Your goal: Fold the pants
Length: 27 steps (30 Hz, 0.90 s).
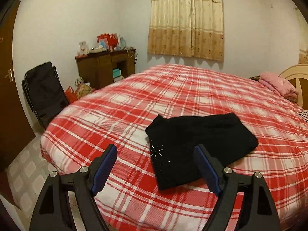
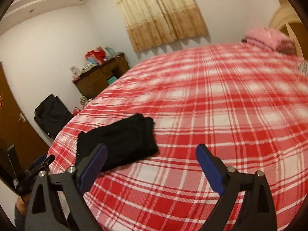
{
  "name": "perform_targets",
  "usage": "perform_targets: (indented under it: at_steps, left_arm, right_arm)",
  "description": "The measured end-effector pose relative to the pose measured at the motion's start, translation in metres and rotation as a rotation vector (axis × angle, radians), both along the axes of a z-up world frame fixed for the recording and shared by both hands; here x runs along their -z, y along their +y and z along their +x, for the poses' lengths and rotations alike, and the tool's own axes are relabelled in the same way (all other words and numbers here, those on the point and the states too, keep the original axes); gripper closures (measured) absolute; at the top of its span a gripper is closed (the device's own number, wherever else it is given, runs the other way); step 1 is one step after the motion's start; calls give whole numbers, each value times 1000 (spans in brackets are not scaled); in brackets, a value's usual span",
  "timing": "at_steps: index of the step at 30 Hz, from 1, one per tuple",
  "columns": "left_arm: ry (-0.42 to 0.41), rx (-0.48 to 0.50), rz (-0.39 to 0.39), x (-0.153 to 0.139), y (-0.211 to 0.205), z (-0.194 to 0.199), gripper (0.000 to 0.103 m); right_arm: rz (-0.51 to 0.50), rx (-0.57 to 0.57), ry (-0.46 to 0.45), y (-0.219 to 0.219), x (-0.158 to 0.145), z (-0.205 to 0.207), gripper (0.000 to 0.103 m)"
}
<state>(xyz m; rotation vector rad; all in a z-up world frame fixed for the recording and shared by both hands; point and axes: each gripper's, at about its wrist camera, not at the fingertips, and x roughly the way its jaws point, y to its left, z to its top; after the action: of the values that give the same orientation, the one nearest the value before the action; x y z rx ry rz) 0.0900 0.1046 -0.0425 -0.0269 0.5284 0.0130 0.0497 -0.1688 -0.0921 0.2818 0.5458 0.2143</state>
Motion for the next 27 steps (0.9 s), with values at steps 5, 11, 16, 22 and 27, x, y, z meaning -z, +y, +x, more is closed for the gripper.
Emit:
perform_targets:
  at_steps: [5, 11, 16, 22, 27]
  left_arm:
    - [-44, 21, 4, -19, -8, -16, 18]
    - [-91, 24, 25, -32, -19, -29, 14]
    - [-111, 20, 52, -33, -21, -33, 10]
    - [-111, 22, 51, -32, -20, -35, 9]
    - [-121, 22, 51, -33, -22, -37, 9]
  right_arm:
    - [-41, -12, -100, 9, -22, -22, 3]
    - [-49, -35, -160, 15, -40, -42, 0]
    - [-62, -51, -189, 20, -47, -51, 0]
    - [-85, -66, -220, 26, -51, -59, 0]
    - [-105, -62, -230, 29, -52, -61, 0]
